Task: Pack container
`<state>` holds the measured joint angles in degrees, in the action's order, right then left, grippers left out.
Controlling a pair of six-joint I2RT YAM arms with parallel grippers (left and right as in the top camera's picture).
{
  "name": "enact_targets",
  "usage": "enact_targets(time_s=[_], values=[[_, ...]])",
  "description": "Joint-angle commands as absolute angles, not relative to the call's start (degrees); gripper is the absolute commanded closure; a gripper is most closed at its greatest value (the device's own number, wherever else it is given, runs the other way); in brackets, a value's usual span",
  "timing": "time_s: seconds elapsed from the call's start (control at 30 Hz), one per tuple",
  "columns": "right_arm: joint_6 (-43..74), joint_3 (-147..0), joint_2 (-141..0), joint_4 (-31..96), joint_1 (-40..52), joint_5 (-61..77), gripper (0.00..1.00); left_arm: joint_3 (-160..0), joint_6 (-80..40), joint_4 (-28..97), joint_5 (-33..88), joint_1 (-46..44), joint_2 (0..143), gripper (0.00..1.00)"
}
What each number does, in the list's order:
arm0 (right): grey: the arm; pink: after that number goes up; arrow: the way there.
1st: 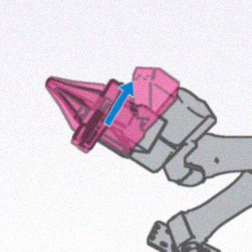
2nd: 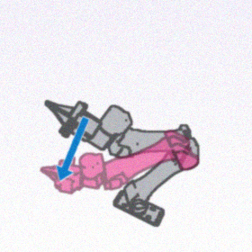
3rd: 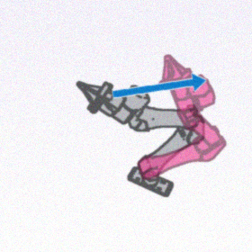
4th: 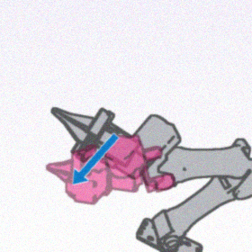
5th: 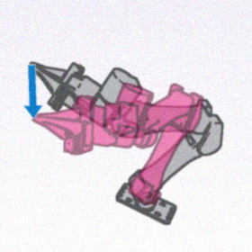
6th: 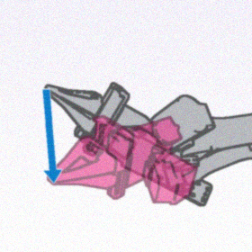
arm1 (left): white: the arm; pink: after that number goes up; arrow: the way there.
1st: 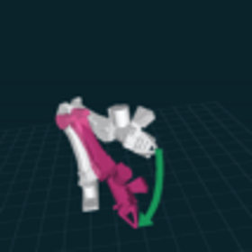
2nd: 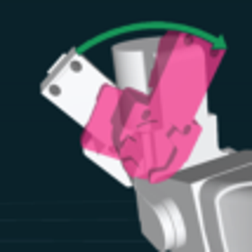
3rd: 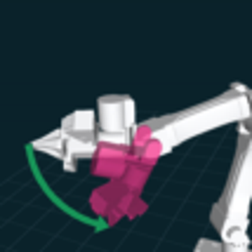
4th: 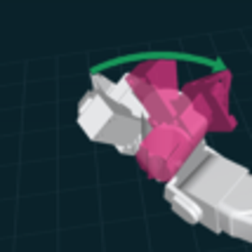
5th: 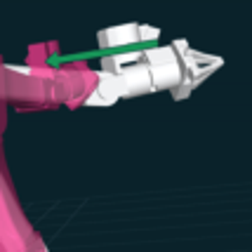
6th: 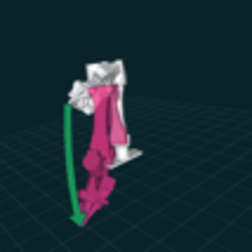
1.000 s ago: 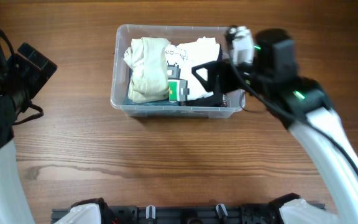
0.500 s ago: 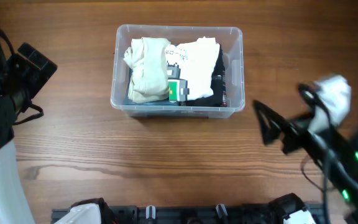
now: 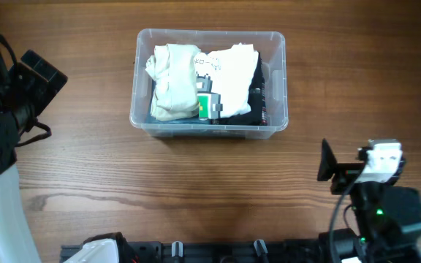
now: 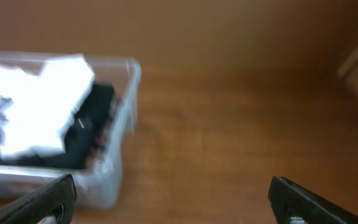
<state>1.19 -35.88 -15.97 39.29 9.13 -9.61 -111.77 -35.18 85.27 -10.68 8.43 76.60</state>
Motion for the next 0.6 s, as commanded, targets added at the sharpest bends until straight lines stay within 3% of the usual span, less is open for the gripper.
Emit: enact_targets(time_s=[0.0,0.2,0.4,0.57], values=[[4.8,-25.5,-8.0,36.8,6.8,-7.6,0.00,-111.8,-34.7,85.1,-11.2,8.8,76.6,0.00],[6.7,-16.1,-0.1,36.6,6.6,-7.3,0.00,-111.8,-34.7,85.1,-11.2,8.8,76.6,0.00],[16.3,-9.3,-0.3,35.7,6.5,-6.3,0.00,-111.8,-34.7,85.1,-11.2,8.8,76.6,0.00],[16.9,-9.2,-0.4,35.4,6.5,-2.5,0.00,-111.8,-34.7,85.1,-11.2,8.8,76.6,0.00]])
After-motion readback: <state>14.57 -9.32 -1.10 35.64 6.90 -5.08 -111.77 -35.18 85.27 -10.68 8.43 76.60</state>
